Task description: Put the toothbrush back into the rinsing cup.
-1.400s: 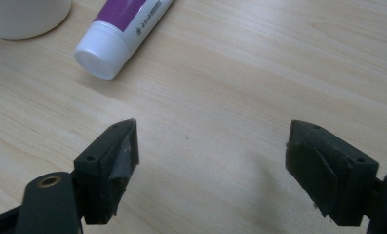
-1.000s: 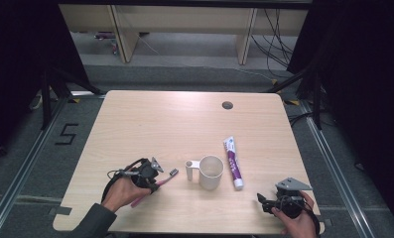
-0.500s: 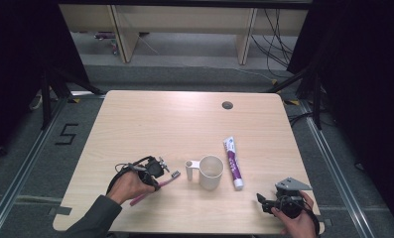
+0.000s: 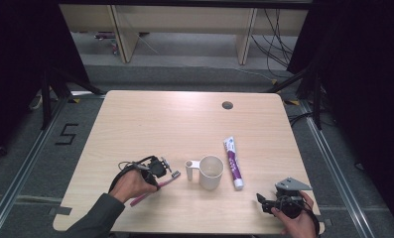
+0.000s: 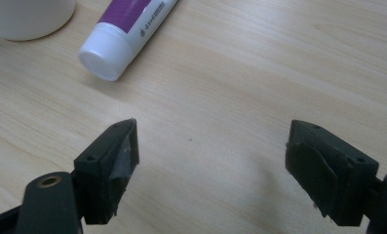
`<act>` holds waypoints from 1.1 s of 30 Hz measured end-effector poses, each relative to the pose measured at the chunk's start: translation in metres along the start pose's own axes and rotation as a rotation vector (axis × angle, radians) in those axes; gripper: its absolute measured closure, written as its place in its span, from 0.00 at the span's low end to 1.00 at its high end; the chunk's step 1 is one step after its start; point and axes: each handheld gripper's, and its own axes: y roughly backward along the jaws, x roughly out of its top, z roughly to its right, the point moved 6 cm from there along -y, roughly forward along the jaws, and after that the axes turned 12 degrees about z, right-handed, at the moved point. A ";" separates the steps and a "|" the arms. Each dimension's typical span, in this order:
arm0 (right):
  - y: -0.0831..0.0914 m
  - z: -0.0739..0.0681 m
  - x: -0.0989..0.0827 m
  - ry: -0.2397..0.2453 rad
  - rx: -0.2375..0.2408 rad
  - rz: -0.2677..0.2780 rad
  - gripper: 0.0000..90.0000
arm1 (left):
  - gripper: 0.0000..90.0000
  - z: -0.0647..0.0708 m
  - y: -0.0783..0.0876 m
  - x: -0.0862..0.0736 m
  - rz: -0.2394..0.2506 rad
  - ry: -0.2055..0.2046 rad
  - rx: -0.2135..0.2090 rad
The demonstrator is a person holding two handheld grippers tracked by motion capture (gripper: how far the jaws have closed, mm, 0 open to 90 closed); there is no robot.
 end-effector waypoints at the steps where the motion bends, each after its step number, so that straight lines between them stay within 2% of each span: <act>1: 0.000 0.000 0.000 0.002 0.000 0.002 0.23 | 0.90 0.000 0.000 0.000 -0.006 -0.002 -0.001; 5: 0.000 0.000 0.000 0.004 0.002 0.003 0.23 | 0.90 0.001 -0.001 0.001 -0.002 0.017 0.003; 6: 0.001 -0.003 -0.001 -0.031 -0.006 -0.008 0.23 | 0.90 0.000 -0.001 0.001 -0.002 0.018 0.002; 8: 0.001 -0.003 -0.001 -0.031 -0.006 -0.011 0.23 | 0.90 0.000 -0.001 0.001 -0.002 0.019 0.002; 11: 0.001 -0.003 -0.001 -0.032 -0.008 -0.012 0.23 | 0.90 0.001 0.000 0.001 -0.008 -0.003 0.005; 17: 0.001 -0.003 -0.001 -0.033 -0.007 -0.011 0.23 | 0.91 0.001 0.000 0.000 0.007 -0.016 0.003; 18: 0.002 -0.005 0.000 -0.060 -0.008 -0.019 0.23 | 0.91 0.001 0.001 -0.001 0.006 -0.020 0.001; 19: 0.001 -0.003 -0.001 -0.039 -0.008 -0.010 0.23 | 0.91 0.002 0.000 -0.001 0.014 -0.015 -0.007; 21: 0.001 -0.003 -0.001 -0.040 -0.008 -0.010 0.23 | 0.92 0.000 0.002 -0.002 0.030 -0.018 -0.009; 25: 0.002 -0.004 0.000 -0.061 -0.012 -0.017 0.23 | 0.92 -0.002 0.007 -0.002 0.068 0.017 -0.016; 29: 0.001 -0.002 0.000 -0.036 -0.011 -0.009 0.23 | 0.92 -0.006 0.013 -0.001 0.108 0.025 -0.014; 32: 0.002 -0.003 0.000 -0.048 -0.011 -0.013 0.23 | 0.92 -0.008 0.016 0.000 0.139 0.029 -0.010; 33: 0.002 -0.004 0.000 -0.059 -0.013 -0.017 0.23 | 0.92 -0.007 0.018 0.000 0.142 0.041 -0.022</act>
